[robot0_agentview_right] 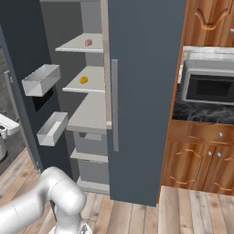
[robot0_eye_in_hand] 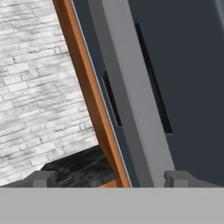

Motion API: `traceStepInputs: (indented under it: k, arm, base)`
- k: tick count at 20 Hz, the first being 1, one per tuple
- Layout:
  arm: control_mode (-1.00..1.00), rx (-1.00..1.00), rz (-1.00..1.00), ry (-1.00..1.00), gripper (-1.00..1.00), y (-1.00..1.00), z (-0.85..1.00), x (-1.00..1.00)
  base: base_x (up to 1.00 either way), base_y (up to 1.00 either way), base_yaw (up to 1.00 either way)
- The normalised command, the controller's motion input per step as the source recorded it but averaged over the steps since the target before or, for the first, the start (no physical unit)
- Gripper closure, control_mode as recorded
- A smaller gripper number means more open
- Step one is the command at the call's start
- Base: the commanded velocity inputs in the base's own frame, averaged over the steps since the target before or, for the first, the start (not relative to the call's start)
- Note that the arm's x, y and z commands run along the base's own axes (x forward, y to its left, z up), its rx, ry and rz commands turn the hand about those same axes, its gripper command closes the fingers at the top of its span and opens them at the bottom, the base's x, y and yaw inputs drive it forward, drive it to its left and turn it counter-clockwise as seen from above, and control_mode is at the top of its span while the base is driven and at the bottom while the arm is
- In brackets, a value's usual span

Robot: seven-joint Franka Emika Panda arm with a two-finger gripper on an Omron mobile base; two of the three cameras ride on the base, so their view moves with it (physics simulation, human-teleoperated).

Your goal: There's a steak in the fridge that needs to be moved to the freezer for freezing. Pick up the steak from the fridge, place it on any shelf in the freezer, and close the fridge and freezer doors when done.

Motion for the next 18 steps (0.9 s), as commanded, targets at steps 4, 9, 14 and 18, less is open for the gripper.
traceStepInputs:
  k: [4,9,14,18]
  arm:
    - [-1.00,0.00,0.00,0.00,-1.00,-0.28,-0.19,0.35]
    - [-1.00,0.00,0.00,0.00,-1.00,-0.91,-0.10,0.31]
    - [-1.00,0.01,-0.02,0.00,-1.00,-1.00,-0.05,0.26]
    - [-1.00,0.05,-0.02,0.01,-1.00,-1.00,-0.01,0.29]
  base:
    - [0.00,0.00,0.00]
    - [0.00,0.00,0.00]
    - [0.00,0.00,0.00]
    - [0.00,0.00,0.00]
